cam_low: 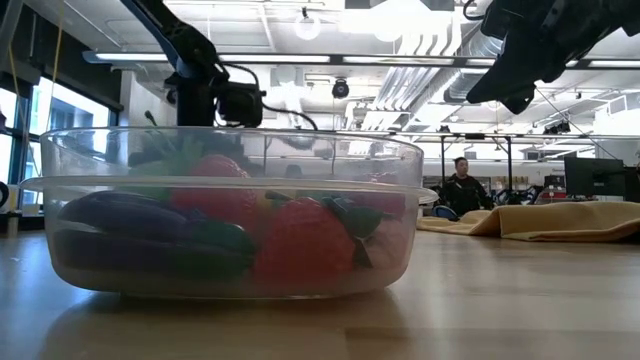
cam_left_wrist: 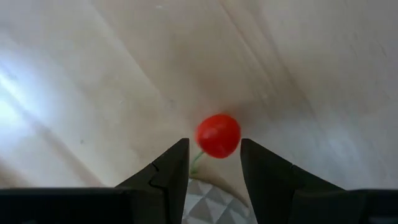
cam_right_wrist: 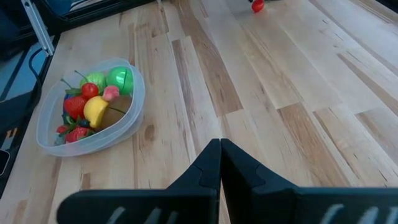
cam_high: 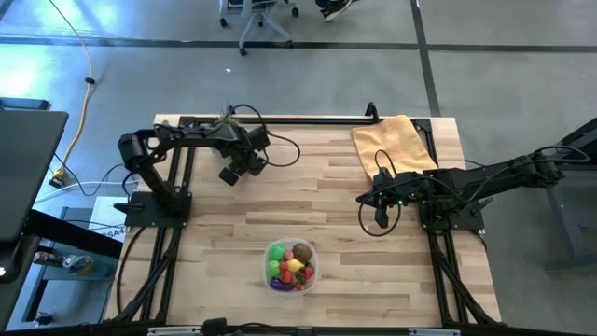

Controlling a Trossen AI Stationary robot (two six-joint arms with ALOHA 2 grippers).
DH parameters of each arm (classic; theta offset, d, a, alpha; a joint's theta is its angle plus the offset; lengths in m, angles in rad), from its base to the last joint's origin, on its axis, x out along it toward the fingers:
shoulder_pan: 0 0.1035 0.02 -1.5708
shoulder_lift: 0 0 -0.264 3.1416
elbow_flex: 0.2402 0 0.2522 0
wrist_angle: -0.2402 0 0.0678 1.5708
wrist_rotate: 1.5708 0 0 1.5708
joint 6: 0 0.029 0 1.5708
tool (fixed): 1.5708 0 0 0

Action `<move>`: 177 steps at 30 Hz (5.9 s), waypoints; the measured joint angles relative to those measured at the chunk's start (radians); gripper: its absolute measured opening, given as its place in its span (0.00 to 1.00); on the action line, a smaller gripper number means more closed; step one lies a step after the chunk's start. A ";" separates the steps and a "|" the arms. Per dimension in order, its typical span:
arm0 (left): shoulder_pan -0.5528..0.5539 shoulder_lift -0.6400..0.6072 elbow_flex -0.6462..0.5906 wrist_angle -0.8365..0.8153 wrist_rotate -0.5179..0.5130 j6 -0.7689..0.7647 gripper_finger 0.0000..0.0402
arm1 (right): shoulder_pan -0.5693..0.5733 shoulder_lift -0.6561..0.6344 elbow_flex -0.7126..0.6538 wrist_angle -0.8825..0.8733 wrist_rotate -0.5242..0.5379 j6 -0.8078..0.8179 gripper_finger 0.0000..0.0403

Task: Pick and placing Produce into tupperware
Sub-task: Put the red cherry into the transparent bin

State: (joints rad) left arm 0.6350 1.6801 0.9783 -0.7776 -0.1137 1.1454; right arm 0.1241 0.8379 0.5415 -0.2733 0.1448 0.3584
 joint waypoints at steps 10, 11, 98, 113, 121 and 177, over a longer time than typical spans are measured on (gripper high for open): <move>0.001 0.020 0.000 0.003 0.008 0.006 0.33 | 0.000 0.000 0.000 0.000 -0.003 0.000 0.00; 0.001 0.020 0.000 0.003 0.008 0.012 0.33 | 0.000 0.000 0.000 0.000 -0.004 0.000 0.00; -0.094 0.055 0.163 -0.158 0.151 -0.102 0.28 | 0.000 0.000 0.000 0.000 0.001 0.000 0.00; -0.489 0.055 0.606 -0.195 0.179 -0.366 0.29 | 0.000 0.000 0.000 0.000 0.000 0.000 0.00; -0.761 0.055 0.728 -0.134 0.040 -0.690 0.29 | 0.000 0.000 0.000 0.000 -0.001 0.000 0.00; -1.047 0.434 0.673 0.081 0.061 -1.063 0.31 | 0.000 0.000 -0.001 -0.038 0.000 0.000 0.00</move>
State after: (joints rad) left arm -0.4118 2.1139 1.6516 -0.6962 -0.0531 0.0822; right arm 0.1238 0.8383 0.5407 -0.3111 0.1443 0.3584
